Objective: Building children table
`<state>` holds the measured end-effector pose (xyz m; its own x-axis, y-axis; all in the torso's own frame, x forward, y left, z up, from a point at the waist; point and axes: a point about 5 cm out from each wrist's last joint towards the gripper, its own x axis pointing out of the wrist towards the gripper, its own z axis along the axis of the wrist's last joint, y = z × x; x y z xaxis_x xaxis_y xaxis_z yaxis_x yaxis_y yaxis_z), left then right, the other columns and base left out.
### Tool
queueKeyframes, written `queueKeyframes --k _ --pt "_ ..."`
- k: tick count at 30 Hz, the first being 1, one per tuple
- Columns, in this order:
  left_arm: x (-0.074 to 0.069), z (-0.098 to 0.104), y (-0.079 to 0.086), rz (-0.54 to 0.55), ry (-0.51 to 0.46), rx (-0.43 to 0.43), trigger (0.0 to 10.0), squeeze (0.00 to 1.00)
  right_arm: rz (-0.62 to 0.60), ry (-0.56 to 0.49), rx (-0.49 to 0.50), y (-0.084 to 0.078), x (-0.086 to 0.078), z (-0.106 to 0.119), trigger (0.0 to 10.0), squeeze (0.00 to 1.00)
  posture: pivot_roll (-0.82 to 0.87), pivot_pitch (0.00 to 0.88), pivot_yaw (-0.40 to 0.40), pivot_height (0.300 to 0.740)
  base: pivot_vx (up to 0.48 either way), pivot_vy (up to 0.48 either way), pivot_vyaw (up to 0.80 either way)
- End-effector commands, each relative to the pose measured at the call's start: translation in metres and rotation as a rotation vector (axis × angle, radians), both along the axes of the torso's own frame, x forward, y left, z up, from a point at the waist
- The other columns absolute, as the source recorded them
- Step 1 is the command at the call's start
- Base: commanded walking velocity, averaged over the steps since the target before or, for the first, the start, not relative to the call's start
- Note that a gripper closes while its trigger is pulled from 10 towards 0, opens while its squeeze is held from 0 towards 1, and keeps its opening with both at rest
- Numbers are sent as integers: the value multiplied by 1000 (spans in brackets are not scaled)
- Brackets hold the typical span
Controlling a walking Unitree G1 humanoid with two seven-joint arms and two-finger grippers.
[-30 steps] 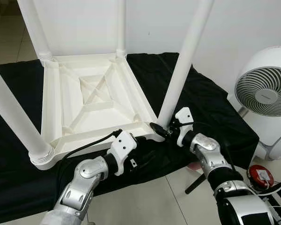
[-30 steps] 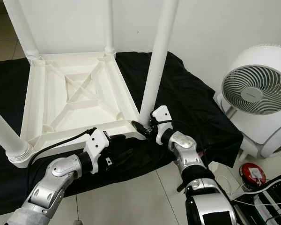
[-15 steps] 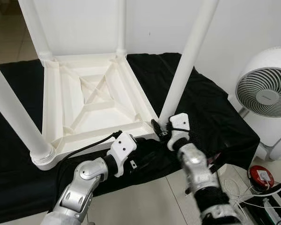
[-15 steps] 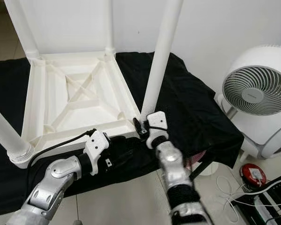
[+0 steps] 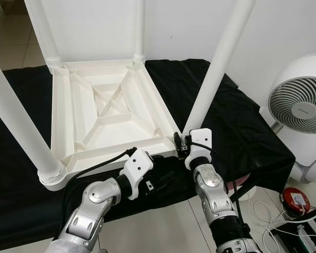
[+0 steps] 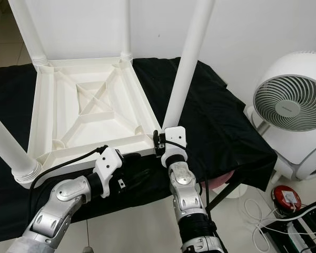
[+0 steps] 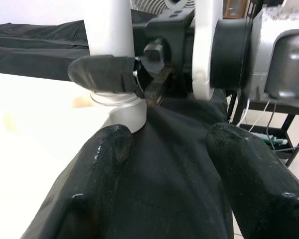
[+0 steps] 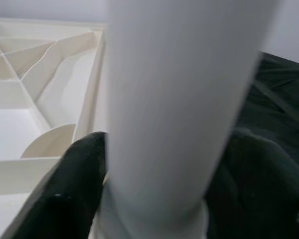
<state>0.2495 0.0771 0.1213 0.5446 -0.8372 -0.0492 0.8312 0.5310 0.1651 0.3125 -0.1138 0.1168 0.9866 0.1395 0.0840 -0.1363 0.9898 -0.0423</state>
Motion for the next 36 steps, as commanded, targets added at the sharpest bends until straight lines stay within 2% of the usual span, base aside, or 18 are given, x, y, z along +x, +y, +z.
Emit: queueKeyframes --k 1,4,6,7,8,10,12,13,14,17,23,27,30,31,32,33,36 --pt "1 0 0 33 0 4 10000 0 -18 1 8 -7 -1 1 10000 1000 -10 0 -87 740 0 0 0" --pt "1 0 0 35 1 6 10000 0 48 -3 17 -12 1 10 10000 1000 -8 0 -88 740 0 0 0" --pt "1 0 0 35 1 6 10000 0 48 -3 17 -12 1 10 10000 1000 -8 0 -88 740 0 0 0" --pt "2 0 0 36 0 7 10000 0 102 5 5 -12 2 11 10000 0 -7 0 -88 740 0 0 0" --pt "2 0 0 36 0 7 10000 0 102 5 5 -12 2 11 10000 0 -7 0 -88 740 0 0 0" --pt "3 1 2 42 -3 8 10000 0 260 14 -47 -12 4 12 10000 0 -5 0 -87 740 0 0 0" --pt "3 1 2 42 -3 8 10000 0 260 14 -47 -12 4 12 10000 0 -5 0 -87 740 0 0 0" --pt "3 2 4 47 -5 9 10000 0 357 13 -83 -13 5 13 10000 0 -5 0 -84 740 0 0 0" --pt "3 2 4 47 -5 9 10000 0 357 13 -83 -13 5 13 10000 0 -5 0 -84 740 0 0 0" --pt "4 4 5 53 -9 8 10000 0 559 12 -170 -21 12 17 10000 0 1 0 -80 740 0 0 0" --pt "4 5 6 57 -13 8 10000 0 641 12 -209 -25 20 22 10000 0 14 0 -84 740 0 0 0" --pt "7 6 7 73 -22 14 10000 0 720 54 -278 -24 28 22 10000 0 25 0 -90 740 0 0 0" --pt "7 5 8 84 -27 21 10000 0 726 81 -294 -22 31 18 10000 0 30 0 -92 740 0 0 0" --pt "8 3 9 98 -30 27 10000 0 735 101 -300 -20 35 16 5882 0 38 0 -97 740 0 0 0" --pt "8 3 9 98 -30 27 10000 0 735 101 -300 -20 35 16 5882 0 38 0 -97 740 0 0 0" --pt "9 3 11 132 -40 26 10000 0 744 118 -301 -19 37 13 0 0 39 0 -99 740 0 0 0" --pt "12 3 15 205 -46 16 10000 0 757 133 -295 -18 38 9 0 0 42 0 -101 740 0 0 0"
